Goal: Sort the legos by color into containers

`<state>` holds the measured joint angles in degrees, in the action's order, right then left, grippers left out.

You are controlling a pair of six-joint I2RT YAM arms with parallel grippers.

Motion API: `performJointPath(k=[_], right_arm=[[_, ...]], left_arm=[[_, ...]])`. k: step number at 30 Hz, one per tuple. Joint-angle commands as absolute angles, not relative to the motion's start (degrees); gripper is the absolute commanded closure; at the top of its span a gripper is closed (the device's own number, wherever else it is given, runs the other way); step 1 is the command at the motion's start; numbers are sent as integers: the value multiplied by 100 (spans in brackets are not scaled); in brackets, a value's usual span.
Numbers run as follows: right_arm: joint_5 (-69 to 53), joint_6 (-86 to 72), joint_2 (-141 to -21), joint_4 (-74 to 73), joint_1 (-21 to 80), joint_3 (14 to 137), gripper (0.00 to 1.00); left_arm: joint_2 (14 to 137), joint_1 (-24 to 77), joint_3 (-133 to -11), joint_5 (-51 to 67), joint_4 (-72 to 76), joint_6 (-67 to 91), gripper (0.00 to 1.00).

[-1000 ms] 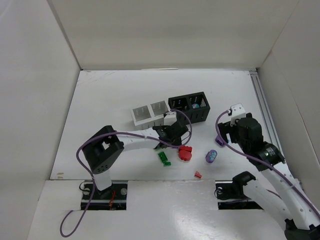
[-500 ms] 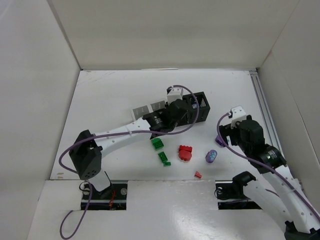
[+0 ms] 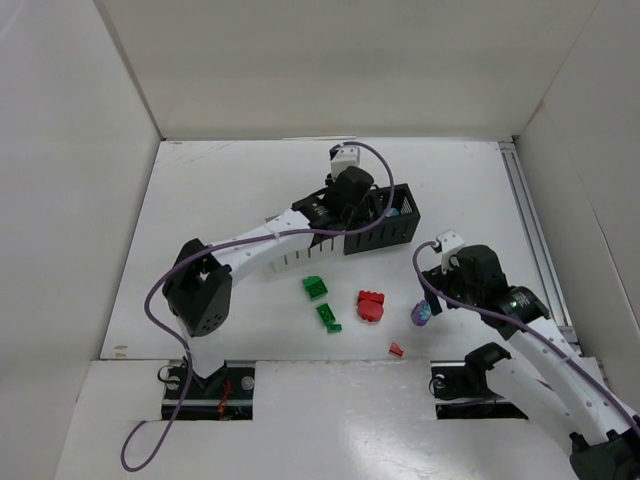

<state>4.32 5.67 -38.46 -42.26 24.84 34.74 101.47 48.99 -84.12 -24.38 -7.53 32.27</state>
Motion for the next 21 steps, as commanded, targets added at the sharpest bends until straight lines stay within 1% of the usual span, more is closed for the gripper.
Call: performJointPath(k=[1,2,3,5,7,8,9,10,11,12,14,15,18,21], right_arm=[[289,177,-3876,-4104,2627,3507,8],[290,115,-3876,-4104,2628,3507,8],[360,62,-3876,-4104,2628,3507,8],[360,9,-3929,-3991,2628,3454,8],[360,-70,-3929,-3938,2680,3384,8],[308,-210,-3929,-3885,2681,3314,8],[308,-263,-3981,-3885,2681,3253,8],[255,-264,-3981,-3885,2681,3252,8],[255,-342,-4051,-3806,2742,3252,8],[255,-412,-4121,-3693,2742,3182,8],[202,-517,-4218,-3551,2795,3129,8],[202,-684,-4271,-3490,2856,3129,8],[342,-975,-4455,-3489,3084,3076,8],[510,-1449,-4518,-3603,3164,2963,8]], left_arm=[[10186,4887,-8736,-2417,-677,3050,80],[10187,4887,-8736,-2417,-677,3050,77],[10239,4887,-8736,-2417,-607,3050,77],[10318,4887,-8684,-2417,-606,3050,74],[10380,4887,-8684,-2417,-606,3050,74],[10380,4887,-8684,-2417,-693,3102,71],[10380,4887,-8684,-2417,-694,3103,67],[10284,4887,-8605,-2356,-590,3103,59],[10222,4887,-8465,-2355,-537,3050,48],[10143,4887,-8412,-2355,-484,3050,45],[9906,4887,-8297,-2355,-404,2945,42],[9827,4887,-8210,-2286,-335,2944,38],[9476,4887,-8043,-2163,-194,2839,32],[9071,4887,-7832,-2092,-132,2698,21]])
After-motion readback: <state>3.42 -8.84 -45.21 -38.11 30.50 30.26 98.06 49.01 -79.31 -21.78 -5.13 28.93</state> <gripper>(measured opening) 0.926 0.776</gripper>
